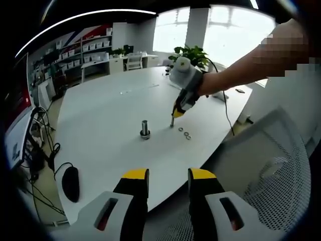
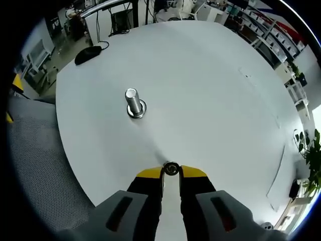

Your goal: Place the washer onto the threaded stud by aligning its center hole with the stud, sliding it down to the base, and recovering from edge contact or off-axis alignment until the washer reaches the visible bottom stop.

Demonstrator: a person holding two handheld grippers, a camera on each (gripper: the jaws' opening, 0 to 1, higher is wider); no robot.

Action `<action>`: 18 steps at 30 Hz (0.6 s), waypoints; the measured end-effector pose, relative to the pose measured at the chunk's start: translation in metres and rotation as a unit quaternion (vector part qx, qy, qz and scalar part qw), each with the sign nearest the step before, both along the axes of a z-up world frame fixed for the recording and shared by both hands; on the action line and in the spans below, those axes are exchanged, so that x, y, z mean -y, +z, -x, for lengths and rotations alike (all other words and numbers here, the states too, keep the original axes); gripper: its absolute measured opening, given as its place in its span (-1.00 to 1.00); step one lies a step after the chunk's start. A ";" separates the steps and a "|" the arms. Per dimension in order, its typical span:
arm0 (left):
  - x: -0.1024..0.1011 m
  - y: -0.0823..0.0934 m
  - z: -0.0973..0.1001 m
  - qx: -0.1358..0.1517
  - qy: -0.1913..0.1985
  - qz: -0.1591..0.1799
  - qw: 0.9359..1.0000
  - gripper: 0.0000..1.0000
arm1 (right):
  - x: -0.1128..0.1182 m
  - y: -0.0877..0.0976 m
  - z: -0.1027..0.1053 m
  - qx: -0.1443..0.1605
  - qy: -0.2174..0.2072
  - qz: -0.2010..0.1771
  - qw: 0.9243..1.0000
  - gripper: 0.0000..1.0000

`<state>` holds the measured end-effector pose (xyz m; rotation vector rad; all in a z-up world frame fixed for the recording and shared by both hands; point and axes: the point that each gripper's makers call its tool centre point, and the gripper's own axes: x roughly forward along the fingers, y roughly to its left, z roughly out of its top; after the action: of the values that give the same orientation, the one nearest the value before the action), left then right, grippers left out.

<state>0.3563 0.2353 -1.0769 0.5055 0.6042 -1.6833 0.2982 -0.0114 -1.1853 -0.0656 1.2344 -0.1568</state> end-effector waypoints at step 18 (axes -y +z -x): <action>0.001 -0.002 0.002 -0.004 -0.002 -0.005 1.000 -0.42 | 0.003 -0.023 0.000 -0.024 0.006 -0.020 0.999 -0.71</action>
<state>0.3541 0.2342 -1.0793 0.5081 0.6177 -1.6881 0.2984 -0.0147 -1.2083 -0.0419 1.2850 -0.1196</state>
